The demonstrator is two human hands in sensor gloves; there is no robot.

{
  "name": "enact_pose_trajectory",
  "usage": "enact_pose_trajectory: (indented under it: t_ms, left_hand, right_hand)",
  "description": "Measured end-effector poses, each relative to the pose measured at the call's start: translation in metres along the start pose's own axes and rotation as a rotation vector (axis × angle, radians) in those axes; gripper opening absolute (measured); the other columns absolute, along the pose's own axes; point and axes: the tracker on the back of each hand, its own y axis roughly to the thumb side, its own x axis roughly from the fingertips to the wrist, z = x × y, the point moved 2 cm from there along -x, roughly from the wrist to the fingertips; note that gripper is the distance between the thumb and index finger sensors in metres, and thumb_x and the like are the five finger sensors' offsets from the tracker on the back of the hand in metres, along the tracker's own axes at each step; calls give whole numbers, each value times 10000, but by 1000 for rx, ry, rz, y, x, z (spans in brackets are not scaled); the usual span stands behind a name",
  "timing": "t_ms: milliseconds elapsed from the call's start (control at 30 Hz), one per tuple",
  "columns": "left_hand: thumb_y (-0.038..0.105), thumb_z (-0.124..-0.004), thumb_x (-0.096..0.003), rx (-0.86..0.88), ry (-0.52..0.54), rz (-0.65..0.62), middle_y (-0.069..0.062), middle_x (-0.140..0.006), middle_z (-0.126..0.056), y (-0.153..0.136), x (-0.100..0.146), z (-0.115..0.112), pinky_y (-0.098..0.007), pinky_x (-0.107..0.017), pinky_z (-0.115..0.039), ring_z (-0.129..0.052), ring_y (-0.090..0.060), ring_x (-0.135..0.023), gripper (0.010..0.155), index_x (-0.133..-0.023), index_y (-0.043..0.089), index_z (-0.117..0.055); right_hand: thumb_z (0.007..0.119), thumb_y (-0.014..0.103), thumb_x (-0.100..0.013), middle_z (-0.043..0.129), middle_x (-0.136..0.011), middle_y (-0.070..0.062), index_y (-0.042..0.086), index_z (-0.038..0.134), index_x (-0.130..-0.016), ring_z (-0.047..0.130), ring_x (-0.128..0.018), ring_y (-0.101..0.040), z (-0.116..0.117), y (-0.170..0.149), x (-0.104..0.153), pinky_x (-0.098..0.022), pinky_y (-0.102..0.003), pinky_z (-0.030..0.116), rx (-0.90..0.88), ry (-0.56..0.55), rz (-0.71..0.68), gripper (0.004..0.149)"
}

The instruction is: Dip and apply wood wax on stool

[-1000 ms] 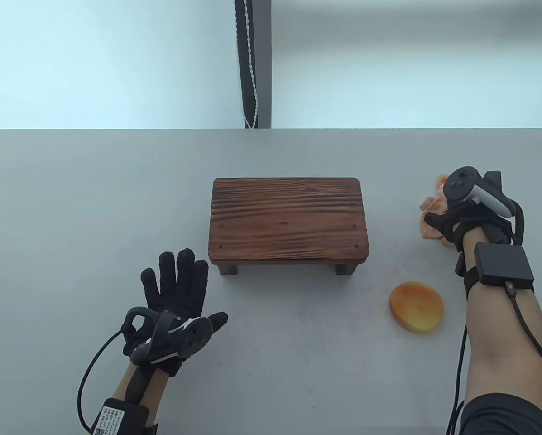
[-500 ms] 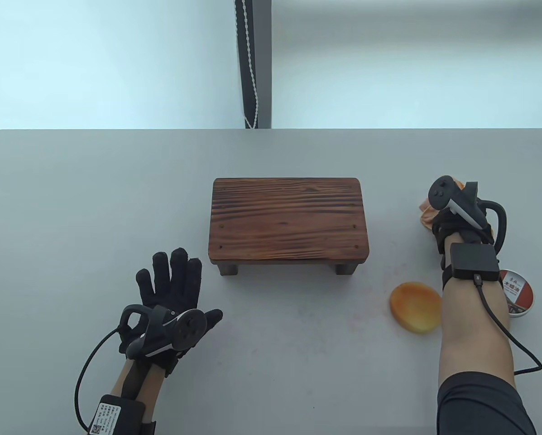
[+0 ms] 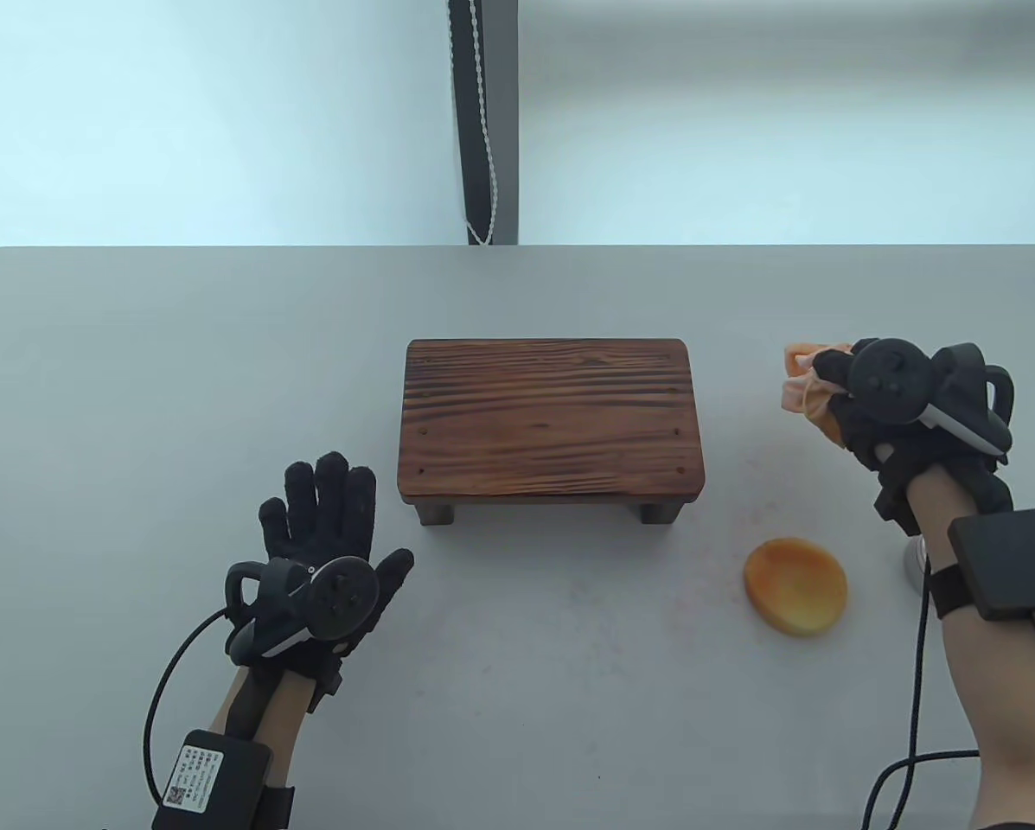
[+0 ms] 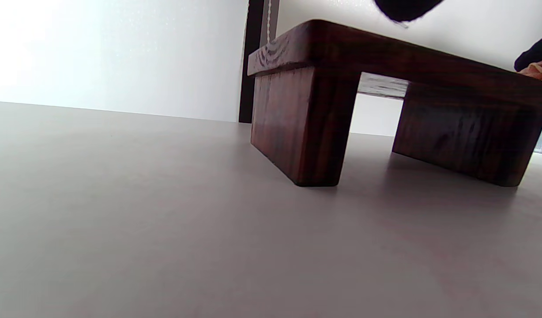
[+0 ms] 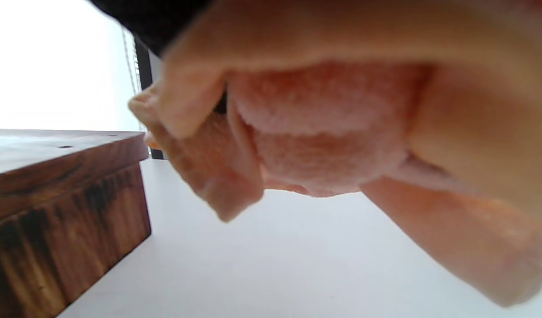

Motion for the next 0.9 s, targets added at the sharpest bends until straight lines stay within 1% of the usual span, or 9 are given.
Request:
enact_pose_trajectory:
  t_ms: [100, 267, 467, 533, 600, 633, 667, 767, 900]
  left_hand:
    - [507, -563, -594, 62, 20, 25, -461, -1218, -253, 0, -15, 8, -892, -665, -394, -341, -730, -1069, 903, -1177, -68, -183]
    - [456, -543, -608, 225, 60, 118, -454, -1187, -518, -4, -38, 8, -846, -675, -515, -596, -675, -1032, 803, -1206, -42, -346]
    - [424, -567, -606, 409, 45, 211, -385, -1035, -785, -9, -60, -7, -784, -644, -642, -839, -575, -881, 787, -1174, -98, -410]
    - [411, -593, -605, 470, 89, 226, -362, -966, -848, -10, -62, -10, -771, -622, -678, -894, -541, -814, 782, -1158, -120, -433]
    - [399, -615, -611, 474, 74, 230, -344, -925, -870, -12, -63, -9, -765, -615, -691, -911, -513, -768, 767, -1156, -114, -452]
    - [401, -614, -612, 482, 50, 230, -334, -913, -875, -13, -63, -9, -763, -614, -693, -913, -501, -752, 768, -1159, -111, -445]
    - [407, -609, -614, 495, 34, 232, -329, -904, -875, -14, -63, -11, -760, -614, -695, -913, -489, -740, 773, -1164, -105, -430]
    - [417, -600, -616, 549, -9, 224, -327, -891, -862, -16, -65, -13, -766, -611, -689, -903, -479, -720, 790, -1171, -105, -390]
    - [427, -602, -616, 544, -17, 223, -320, -886, -863, -16, -65, -13, -764, -612, -692, -904, -469, -712, 798, -1174, -97, -377]
  right_hand:
    - [930, 242, -487, 836, -1040, -282, 209, 788, -997, 951, -702, -607, -17, 38, 25, -291, -626, 984, -3, -39, -133, 530]
    - [926, 250, -490, 835, -1050, -266, 217, 789, -998, 946, -717, -603, -21, 89, 50, -304, -629, 977, 23, -64, -280, 526]
    - [924, 265, -492, 838, -1050, -255, 220, 779, -1000, 940, -739, -592, 2, 117, 40, -329, -636, 972, 15, 35, -342, 531]
    - [930, 268, -491, 824, -1056, -271, 206, 774, -1004, 925, -752, -608, 19, 117, 28, -344, -655, 962, -54, 124, -324, 540]
    - [921, 264, -498, 566, -1141, -438, 196, 747, -1020, 859, -785, -657, 25, 114, 23, -369, -679, 936, -116, 182, -295, 555]
    - [925, 263, -504, 369, -1176, -481, 186, 742, -1028, 842, -793, -671, 26, 113, 21, -377, -686, 925, -145, 213, -287, 560]
    - [922, 295, -510, 325, -1170, -495, 190, 718, -1046, 853, -796, -657, 27, 111, 19, -383, -671, 932, -131, 234, -292, 583]
    - [941, 379, -496, 590, -1130, -463, 182, 660, -1081, 919, -751, -612, 36, 105, 12, -367, -672, 933, -202, 269, -273, 678]
    - [942, 430, -477, 777, -1086, -354, 168, 782, -1002, 976, -687, -560, 34, 102, 10, -325, -656, 936, -212, 129, -276, 608]
